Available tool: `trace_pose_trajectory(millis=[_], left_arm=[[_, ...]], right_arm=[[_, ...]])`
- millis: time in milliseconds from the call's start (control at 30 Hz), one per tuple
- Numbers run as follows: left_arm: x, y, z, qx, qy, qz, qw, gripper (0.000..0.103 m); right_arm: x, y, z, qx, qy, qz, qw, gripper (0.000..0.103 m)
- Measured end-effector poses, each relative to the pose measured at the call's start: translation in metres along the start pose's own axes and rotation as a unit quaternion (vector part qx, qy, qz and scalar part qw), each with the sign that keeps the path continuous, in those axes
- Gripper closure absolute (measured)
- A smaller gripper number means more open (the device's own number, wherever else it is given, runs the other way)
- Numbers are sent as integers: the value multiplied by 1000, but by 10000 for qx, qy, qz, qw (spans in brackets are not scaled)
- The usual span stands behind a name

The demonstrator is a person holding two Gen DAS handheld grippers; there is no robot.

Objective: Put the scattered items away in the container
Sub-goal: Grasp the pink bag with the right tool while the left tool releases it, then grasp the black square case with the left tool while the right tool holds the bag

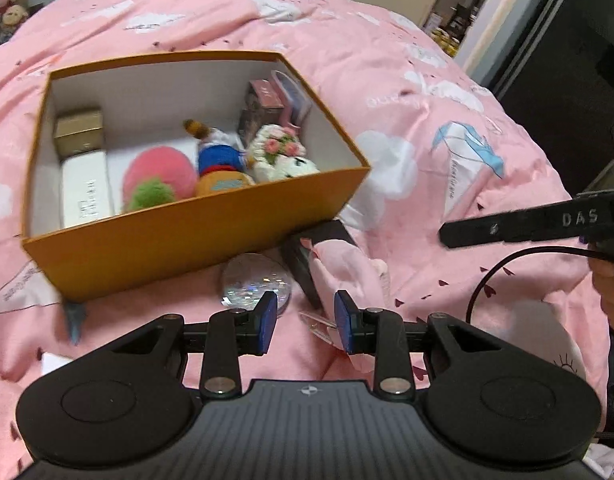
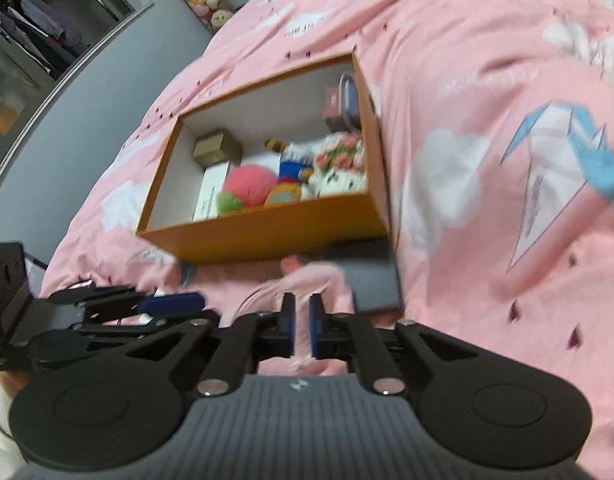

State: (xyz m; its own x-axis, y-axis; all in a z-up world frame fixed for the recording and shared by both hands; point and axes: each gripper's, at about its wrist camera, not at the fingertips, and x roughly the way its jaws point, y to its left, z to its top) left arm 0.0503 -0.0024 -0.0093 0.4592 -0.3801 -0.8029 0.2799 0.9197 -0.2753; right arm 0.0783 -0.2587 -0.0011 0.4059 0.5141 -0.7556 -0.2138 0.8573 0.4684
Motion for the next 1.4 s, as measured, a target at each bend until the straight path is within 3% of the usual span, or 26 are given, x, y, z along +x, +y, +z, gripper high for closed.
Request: trace_pose_trajectory(millis=[67,100,233,433,700,833,1033,1233,1400], left_arm=[[5,-2,-2,-19,102,-148,9998,68],[7,-2,-3,-23,125,-225,9997,68],[7,-9,-5,81,86,-439,9990,68],[15,-15,-12,89,257,-522,9983,69],[23,-15,-20,109,478,-495,9976,69],[23,-8,-20,-131,436,-618,9970,71],[18,-13,-18,-33,294,-543,9981,73],[19,-9,-17,-172,280,-623,9975,73],[17,-6,-13,-243,149,-460,9985,72]], right_arm=[[3,3,-6,17,32,90,10000,66],[6,6,-9,19,29,134,9999,64],[16,16,-14,68,92,301,9995,62],[25,31,-27,-272,121,-399,9988,54],[19,28,-44,-251,212,-402,9987,51],[12,33,-51,-612,203,-506,9966,51],[23,45,-62,-1271,457,-672,9886,51],[38,46,-62,-1395,500,-778,9859,52],[41,44,-55,-1360,280,-710,9878,80]])
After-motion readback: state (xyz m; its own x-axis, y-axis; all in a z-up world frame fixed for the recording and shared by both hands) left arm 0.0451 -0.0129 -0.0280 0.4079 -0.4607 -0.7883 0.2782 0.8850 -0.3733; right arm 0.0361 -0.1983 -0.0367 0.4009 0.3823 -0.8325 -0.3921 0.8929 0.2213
